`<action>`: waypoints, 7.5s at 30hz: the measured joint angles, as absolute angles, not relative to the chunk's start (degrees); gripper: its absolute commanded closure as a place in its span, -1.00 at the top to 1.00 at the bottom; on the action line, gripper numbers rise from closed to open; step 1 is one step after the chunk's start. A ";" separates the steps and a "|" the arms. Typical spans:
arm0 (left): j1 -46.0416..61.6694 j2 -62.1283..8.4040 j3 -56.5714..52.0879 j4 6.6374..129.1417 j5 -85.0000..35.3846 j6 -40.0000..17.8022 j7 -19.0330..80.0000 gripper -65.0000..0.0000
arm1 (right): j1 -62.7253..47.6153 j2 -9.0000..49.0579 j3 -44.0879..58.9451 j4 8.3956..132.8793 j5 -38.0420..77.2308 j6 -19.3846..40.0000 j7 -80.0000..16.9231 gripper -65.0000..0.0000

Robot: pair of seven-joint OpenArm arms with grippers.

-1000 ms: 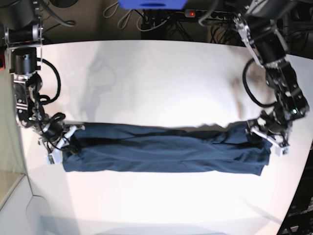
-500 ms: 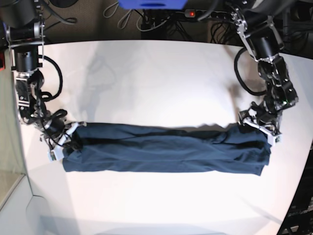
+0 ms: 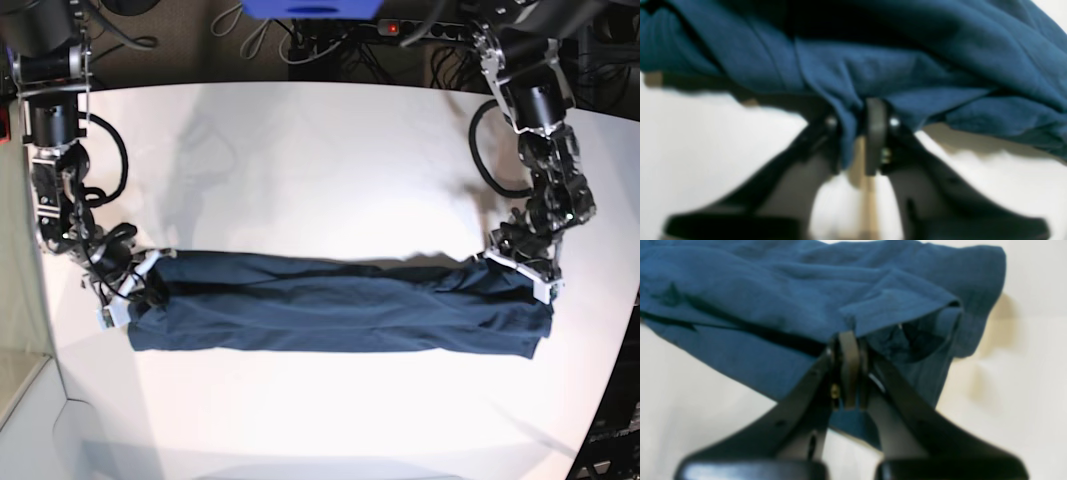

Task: Layout the t-shirt on the table in an organized manner, then fold the t-shirt properly
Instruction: 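Fold the shirt lengthwise into a long strip with both grippers, then lift the folded strip with both grippers and unfold it onto the table, then drag the shirt with the left gripper toward the right gripper, then release, then grasp the shirt body with both grippers near the collar and sleeve, then pull the held shirt with both grippers to straighten it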

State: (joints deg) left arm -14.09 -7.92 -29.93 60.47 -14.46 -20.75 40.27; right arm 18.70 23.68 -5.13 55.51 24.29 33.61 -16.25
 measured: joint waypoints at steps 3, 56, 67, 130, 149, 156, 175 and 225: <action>-13.91 -7.62 -29.91 62.04 -14.41 -20.75 42.76 -0.99 | 18.70 23.68 -5.10 55.55 24.29 33.61 -16.25 -1.00; -54.74 -16.16 -12.97 71.02 -26.11 -20.51 58.08 -0.99 | 28.51 31.33 8.19 74.11 21.30 33.69 -19.33 -1.00; -18.28 -17.19 -26.39 86.89 -38.04 -20.86 61.58 -0.99 | 5.13 22.41 18.87 84.27 21.39 40.34 -18.57 -1.00; -25.21 -21.76 -19.14 76.09 -40.62 -20.05 64.14 0.31 | 1.56 5.52 25.78 90.48 7.60 39.72 -22.28 0.17; -44.31 -4.54 1.30 30.15 -5.26 -19.94 25.78 0.30 | -6.52 -8.58 -2.94 90.63 -7.07 40.03 -25.21 0.16; -39.40 -5.08 1.08 23.51 -3.18 -19.99 17.02 0.30 | -7.88 -8.62 -4.69 84.53 -7.16 40.03 -24.88 0.17; -16.14 -15.79 0.38 53.36 -13.85 -21.93 28.40 0.30 | 1.10 2.68 -0.62 72.66 -2.11 42.52 -17.85 0.17; -22.48 -18.09 -1.08 49.69 -25.15 -20.67 36.42 -1.00 | -18.90 -6.76 1.10 95.31 -7.29 39.81 -20.47 -1.00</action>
